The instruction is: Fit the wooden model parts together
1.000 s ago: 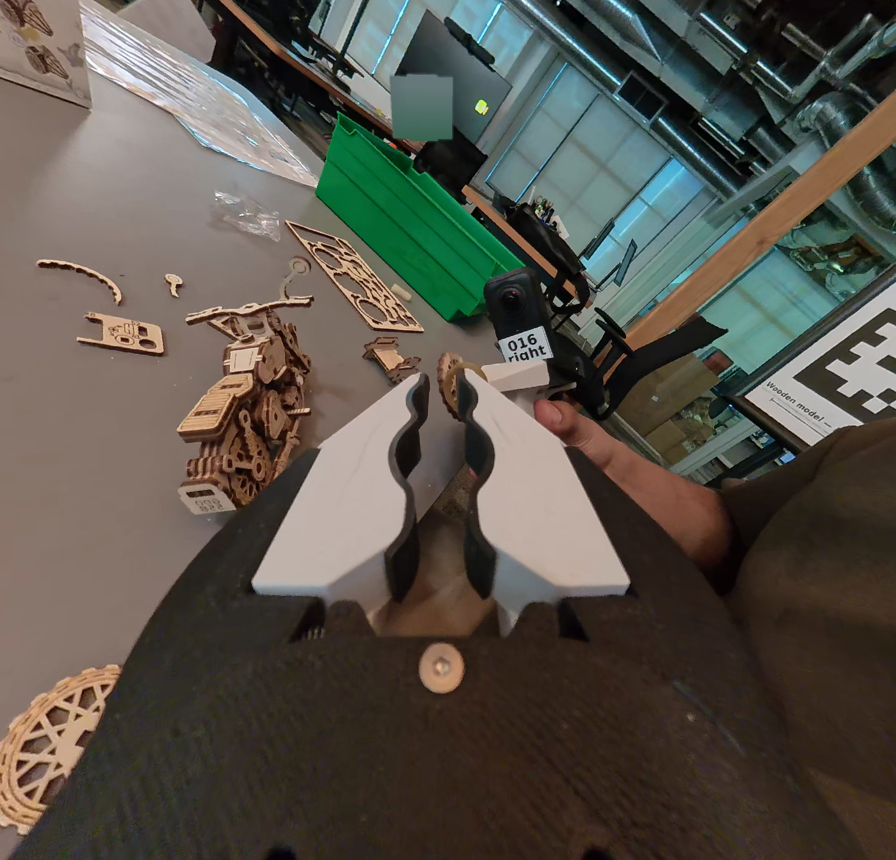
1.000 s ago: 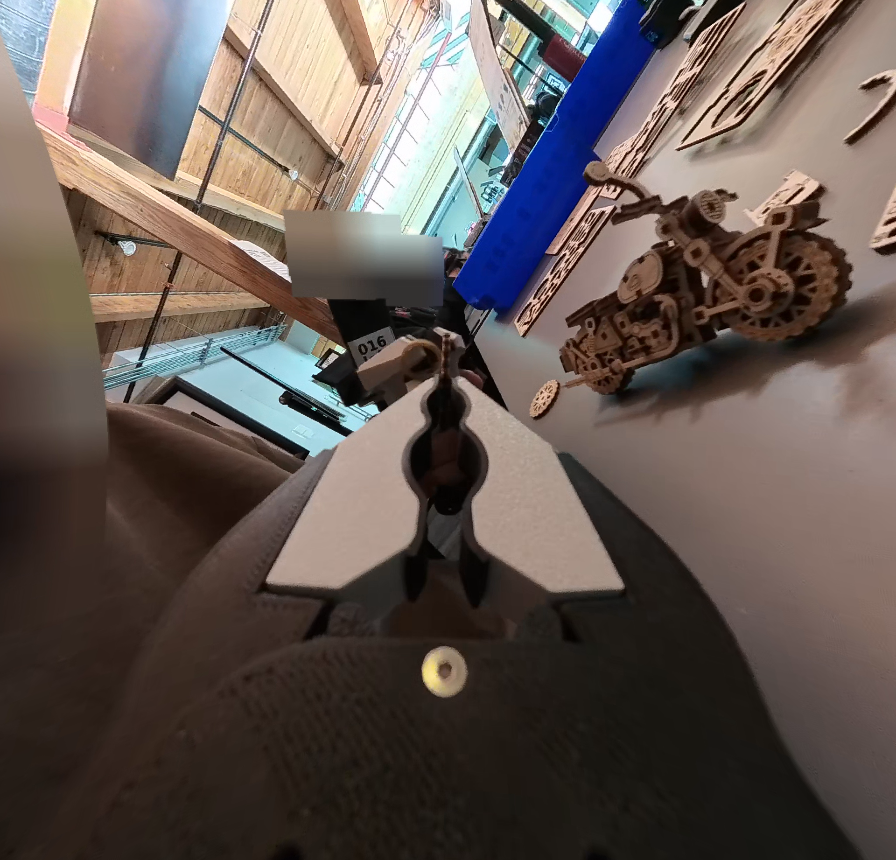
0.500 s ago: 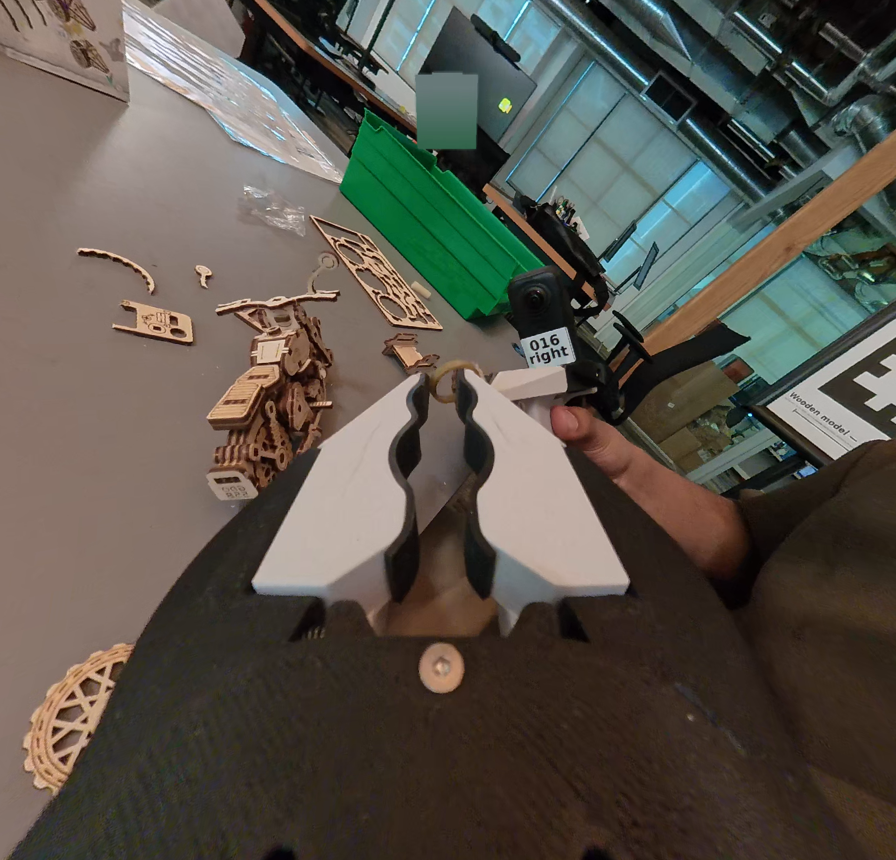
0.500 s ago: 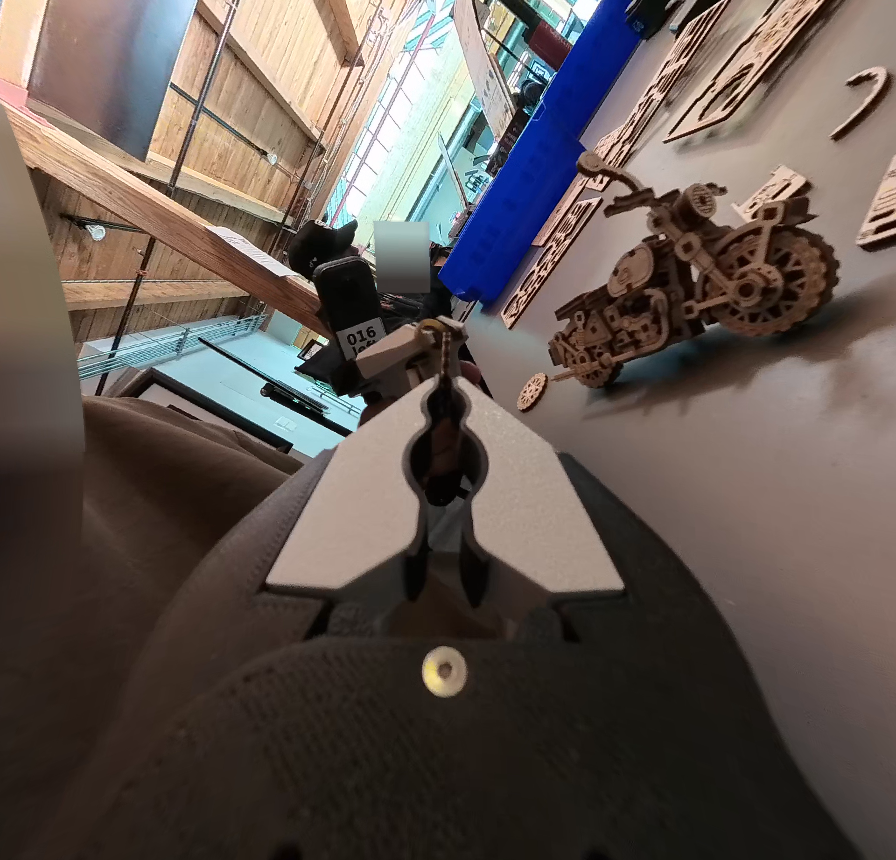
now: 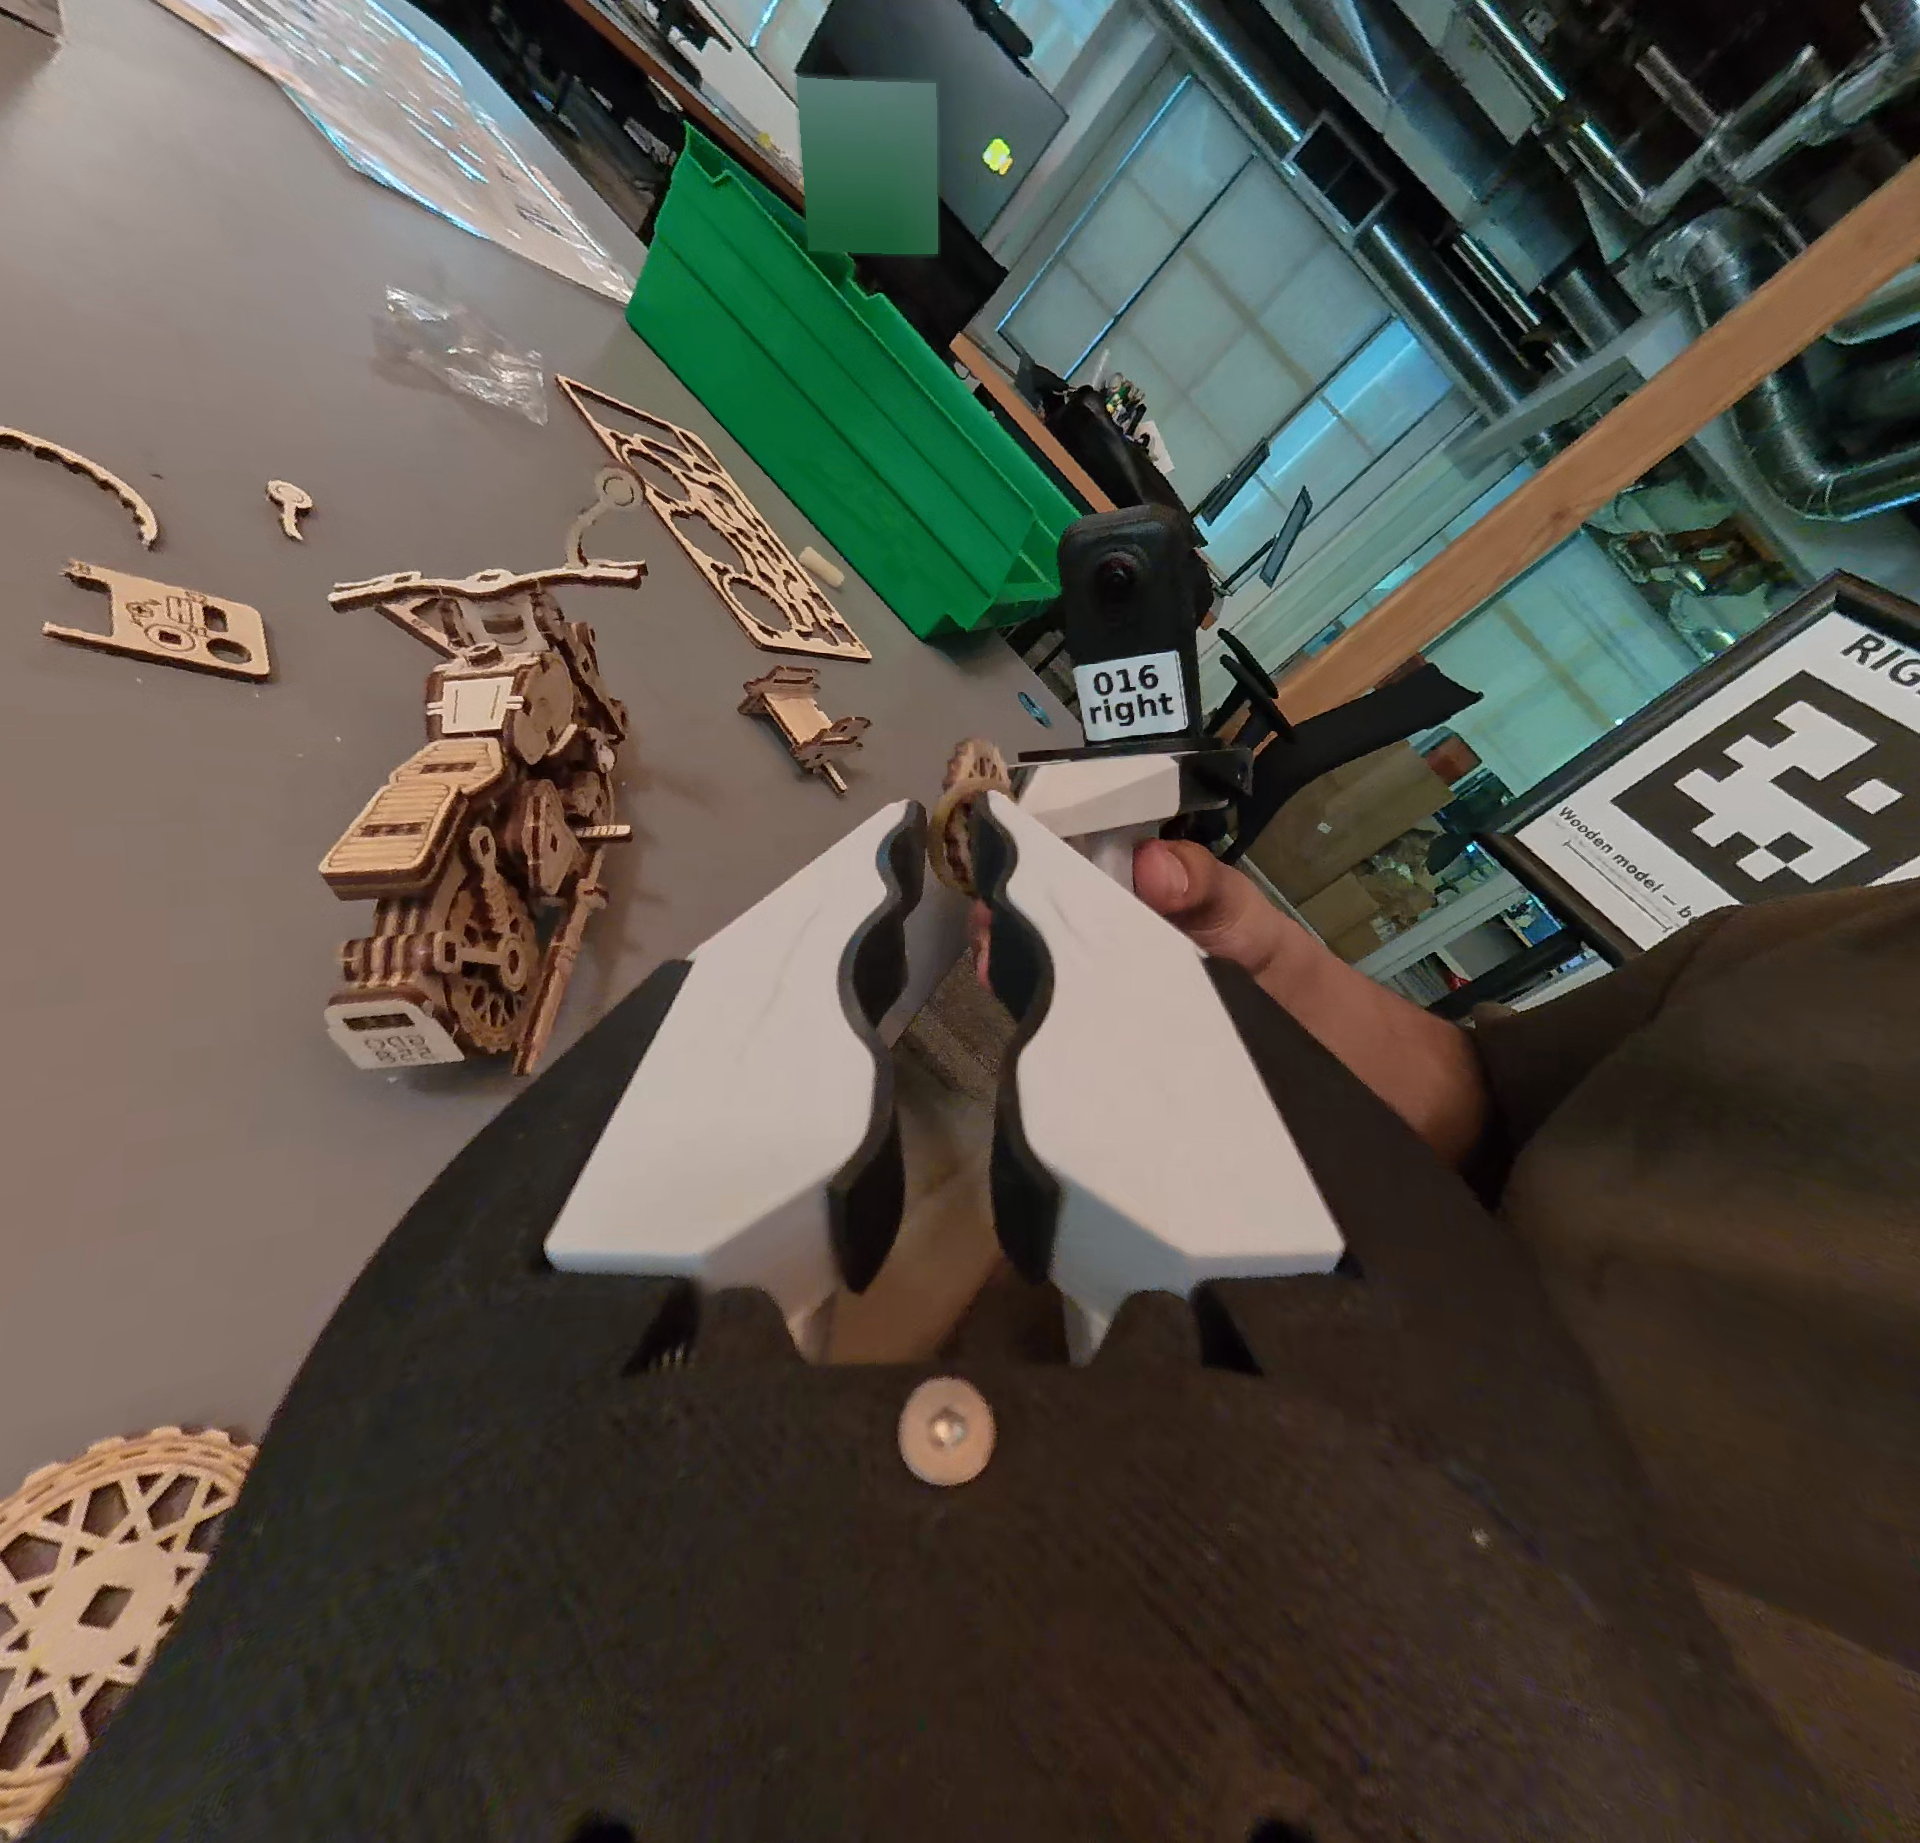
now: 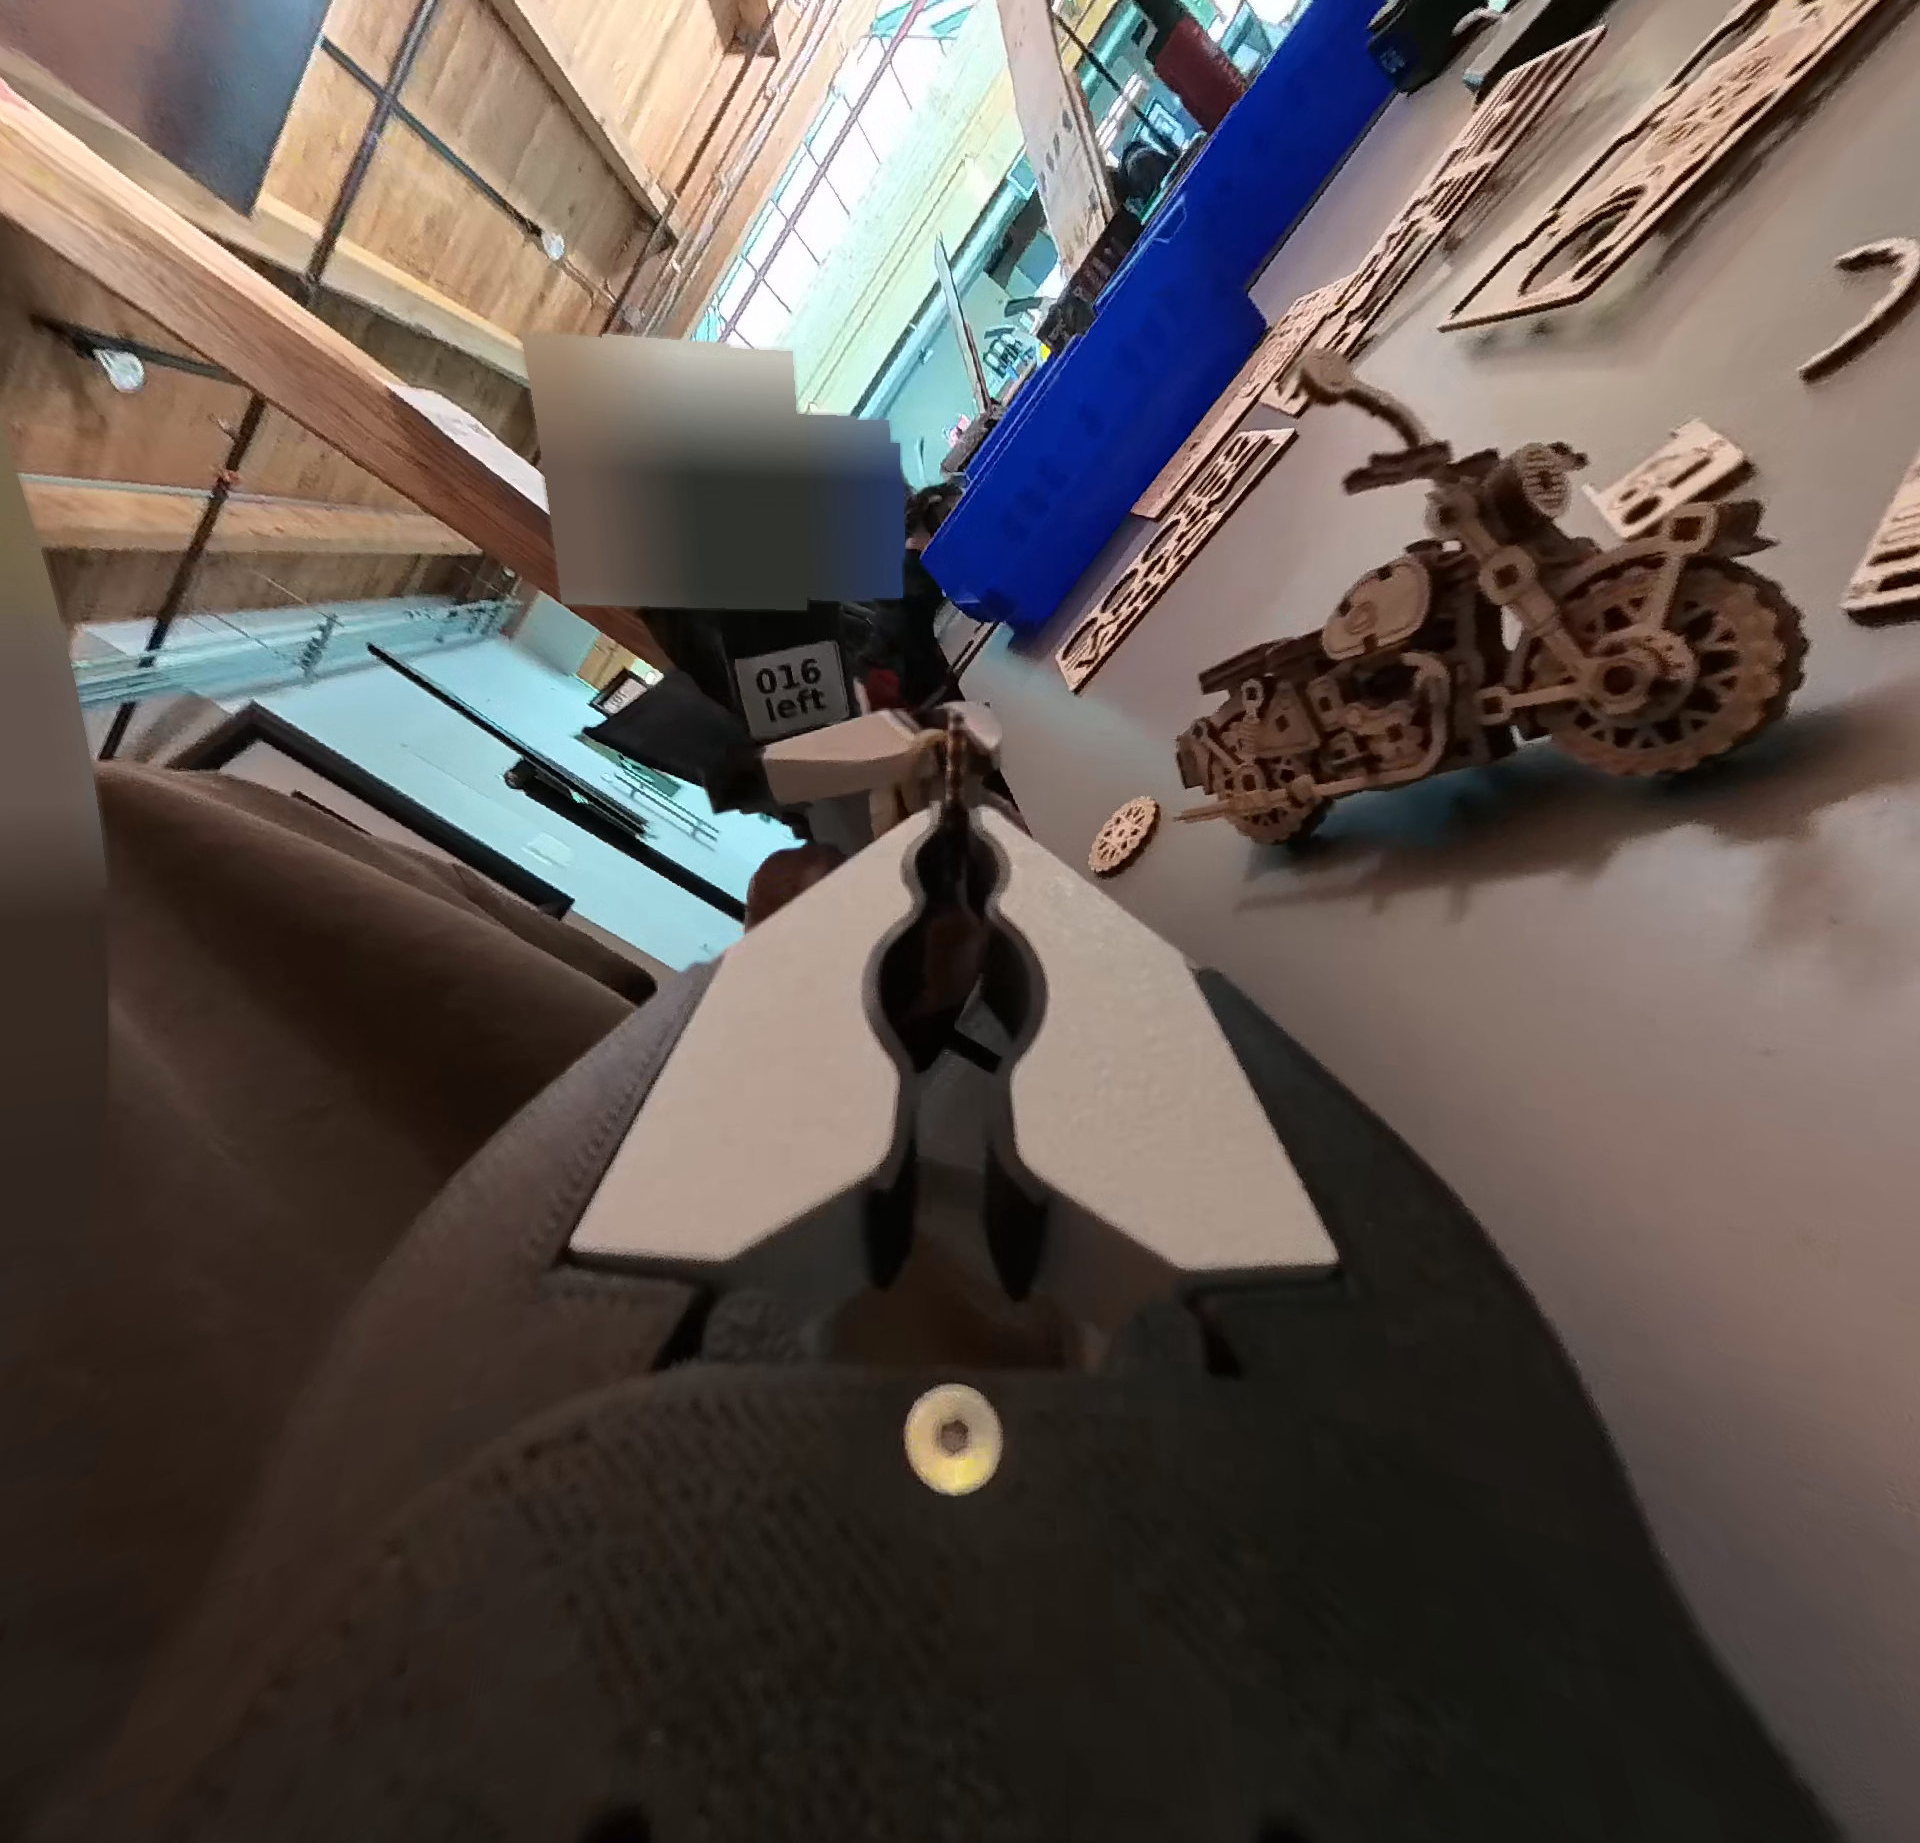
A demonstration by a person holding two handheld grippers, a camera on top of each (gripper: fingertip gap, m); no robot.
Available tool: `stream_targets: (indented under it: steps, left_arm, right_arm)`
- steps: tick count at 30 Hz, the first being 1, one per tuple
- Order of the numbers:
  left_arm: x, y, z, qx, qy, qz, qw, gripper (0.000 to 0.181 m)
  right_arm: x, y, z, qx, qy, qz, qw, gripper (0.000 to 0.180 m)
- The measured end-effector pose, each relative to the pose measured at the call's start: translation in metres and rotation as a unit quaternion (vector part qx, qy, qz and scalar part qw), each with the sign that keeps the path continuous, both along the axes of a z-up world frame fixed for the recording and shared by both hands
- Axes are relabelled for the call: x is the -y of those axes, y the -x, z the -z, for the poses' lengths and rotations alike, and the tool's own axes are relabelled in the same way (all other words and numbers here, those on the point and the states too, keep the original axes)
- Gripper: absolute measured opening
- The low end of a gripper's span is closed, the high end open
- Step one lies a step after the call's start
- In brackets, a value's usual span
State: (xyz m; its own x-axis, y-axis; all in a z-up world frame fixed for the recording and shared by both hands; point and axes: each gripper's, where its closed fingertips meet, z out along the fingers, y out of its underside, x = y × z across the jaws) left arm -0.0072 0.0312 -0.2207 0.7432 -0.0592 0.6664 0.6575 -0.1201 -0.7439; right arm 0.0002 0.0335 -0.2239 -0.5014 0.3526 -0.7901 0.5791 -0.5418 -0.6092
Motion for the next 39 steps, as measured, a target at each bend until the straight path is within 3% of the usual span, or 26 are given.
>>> stream_targets:
  steps: [25,27,29,31,35,39]
  left_arm:
    - [0.001,-0.009,-0.008,0.044,-0.03,0.039,0.998,0.002]
    - [0.002,0.001,-0.006,0.039,-0.028,0.007,0.999,0.002]
    - [0.006,0.016,-0.002,0.02,-0.013,-0.039,0.999,0.002]
    - [0.01,0.031,0.003,-0.024,0.014,-0.088,0.996,0.002]
    - [0.009,0.032,0.005,-0.156,0.064,-0.141,0.976,0.002]
    - [0.003,0.016,-0.001,-0.236,0.071,-0.149,0.958,0.002]
  right_arm:
    - [0.008,-0.004,-0.002,0.004,0.025,-0.032,0.999,0.004]
    - [0.002,0.001,0.0,0.008,0.01,-0.004,1.0,0.022]
    - [-0.015,0.012,0.004,-0.002,-0.045,0.067,0.997,0.037]
    - [-0.026,0.016,-0.005,-0.044,-0.106,0.127,0.985,0.036]
    - [-0.001,0.013,-0.011,-0.076,-0.165,0.147,0.972,0.031]
    - [0.008,0.016,-0.009,-0.052,-0.145,0.158,0.975,0.025]
